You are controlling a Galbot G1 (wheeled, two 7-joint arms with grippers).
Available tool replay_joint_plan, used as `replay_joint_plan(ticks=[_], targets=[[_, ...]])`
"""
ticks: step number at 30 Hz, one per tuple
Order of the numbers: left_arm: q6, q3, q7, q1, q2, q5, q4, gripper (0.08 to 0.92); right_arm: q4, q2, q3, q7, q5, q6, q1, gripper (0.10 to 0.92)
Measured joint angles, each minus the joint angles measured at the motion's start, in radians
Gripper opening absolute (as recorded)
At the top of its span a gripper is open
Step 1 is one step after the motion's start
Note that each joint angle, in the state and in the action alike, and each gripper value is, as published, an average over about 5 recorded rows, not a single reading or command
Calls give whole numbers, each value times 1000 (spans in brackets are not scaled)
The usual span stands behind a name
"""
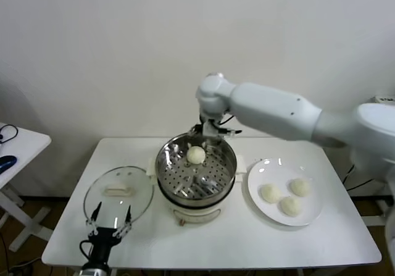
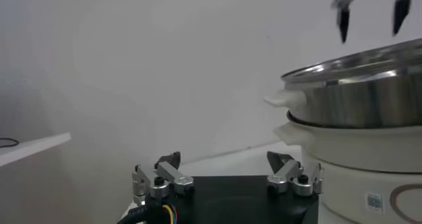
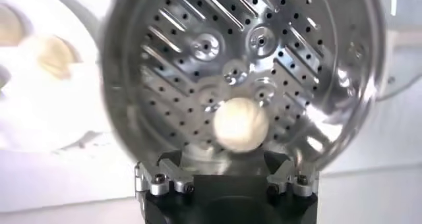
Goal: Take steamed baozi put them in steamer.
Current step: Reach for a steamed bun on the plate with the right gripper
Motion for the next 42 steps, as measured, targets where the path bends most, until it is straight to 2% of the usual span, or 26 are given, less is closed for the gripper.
replay_joint_plan(ticks=[6,13,25,42], targets=[[10,13,-16,-6,-2,-5,-15,823,40,-168,-122,20,238,-153,90,823],[21,20,-26,-15,-2,-5,-26,823,69,-350,-173,60,368,-288,84,823],[36,15,-32,-14,-2,-5,-39,823,24,-485,-74,127,350,-406,-157,823],[51,2,-36,-19,-2,-2,-31,823,-92,-427,87,175,290,-449,-449,823]])
